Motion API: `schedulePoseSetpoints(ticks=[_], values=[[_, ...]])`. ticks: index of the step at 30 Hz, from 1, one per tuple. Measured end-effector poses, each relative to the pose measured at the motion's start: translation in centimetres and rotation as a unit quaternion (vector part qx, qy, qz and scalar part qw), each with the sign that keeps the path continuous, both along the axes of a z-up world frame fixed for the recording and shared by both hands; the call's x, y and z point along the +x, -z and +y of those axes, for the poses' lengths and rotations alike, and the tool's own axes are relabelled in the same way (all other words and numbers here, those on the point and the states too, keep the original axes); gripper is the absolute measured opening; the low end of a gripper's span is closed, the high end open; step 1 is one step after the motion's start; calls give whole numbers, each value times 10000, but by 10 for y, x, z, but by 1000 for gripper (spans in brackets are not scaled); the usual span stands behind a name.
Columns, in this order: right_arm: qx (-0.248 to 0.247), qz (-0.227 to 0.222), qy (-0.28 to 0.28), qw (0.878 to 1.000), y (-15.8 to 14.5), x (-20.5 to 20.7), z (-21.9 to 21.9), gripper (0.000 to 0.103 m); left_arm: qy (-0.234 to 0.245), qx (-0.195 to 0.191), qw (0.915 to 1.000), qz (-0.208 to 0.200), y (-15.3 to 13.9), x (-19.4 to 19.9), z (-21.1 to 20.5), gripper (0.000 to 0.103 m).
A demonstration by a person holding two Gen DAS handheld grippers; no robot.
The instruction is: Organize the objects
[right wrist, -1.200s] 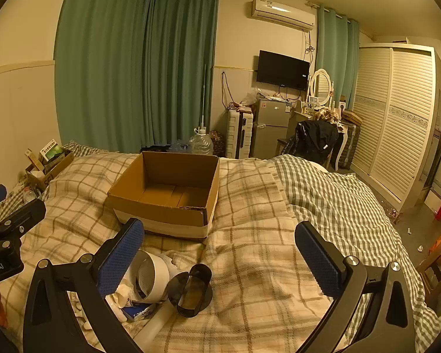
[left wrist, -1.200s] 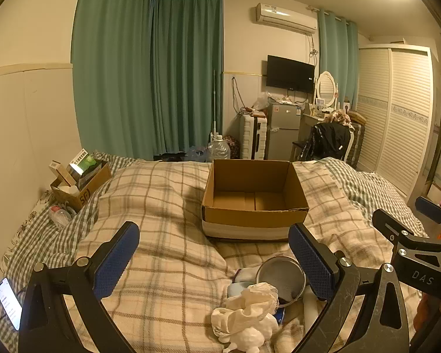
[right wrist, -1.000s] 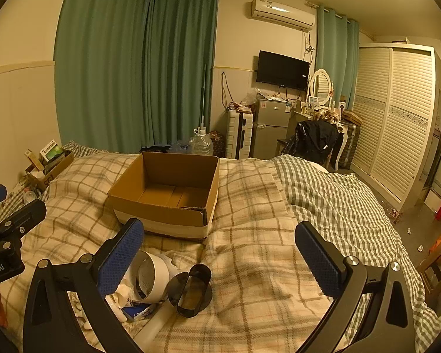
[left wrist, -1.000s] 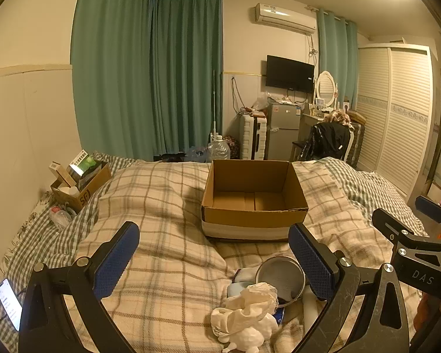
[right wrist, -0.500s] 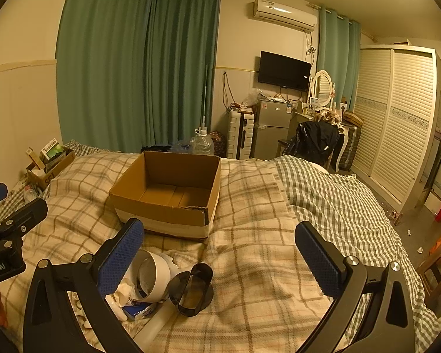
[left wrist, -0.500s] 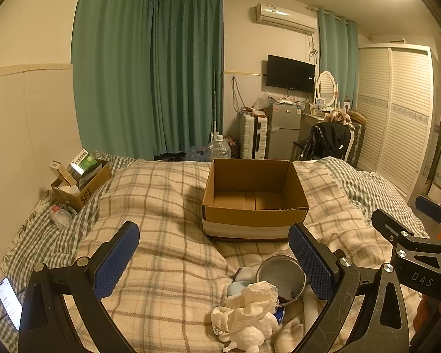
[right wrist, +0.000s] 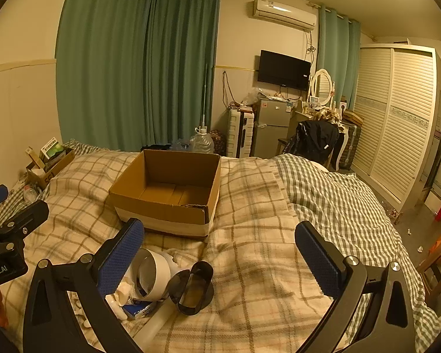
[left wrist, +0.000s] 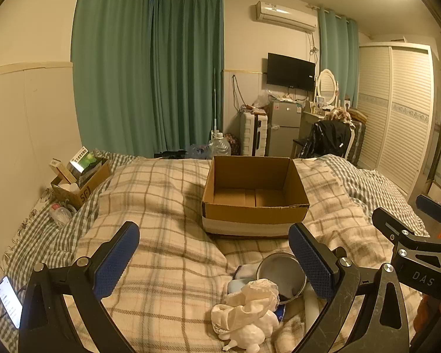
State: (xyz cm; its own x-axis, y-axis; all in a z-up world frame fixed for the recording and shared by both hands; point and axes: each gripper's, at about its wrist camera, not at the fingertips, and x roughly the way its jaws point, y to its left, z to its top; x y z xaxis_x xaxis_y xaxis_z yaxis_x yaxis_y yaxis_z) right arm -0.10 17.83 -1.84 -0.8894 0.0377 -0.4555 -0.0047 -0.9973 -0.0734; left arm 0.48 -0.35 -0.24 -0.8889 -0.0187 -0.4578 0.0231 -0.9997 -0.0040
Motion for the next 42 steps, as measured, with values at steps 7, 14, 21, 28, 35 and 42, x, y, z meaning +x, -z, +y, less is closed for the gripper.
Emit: schedulePoseSetpoints(ticks=[7, 14, 21, 28, 35, 42], values=[[2, -2, -7, 10000, 0, 0, 0, 103, 5, -1, 10000, -8, 0, 0, 0, 103], [6, -1, -33, 10000, 0, 0, -1, 103, -17, 51, 10000, -51, 3, -1, 1, 103], [45, 26, -48, 10000, -3, 2, -3, 103, 30, -19, 10000, -47, 0, 0, 4, 103], [112, -18, -58, 9999, -6, 4, -5, 103, 133, 12, 9998, -162, 3, -2, 5, 103], [271, -412, 64, 9988, 20, -5, 0, 103, 217, -59, 9957, -894, 44, -16, 10, 103], [220, -920, 99, 9955, 56, -22, 11, 103, 478, 69, 9802, -1919, 109, -37, 18, 90]])
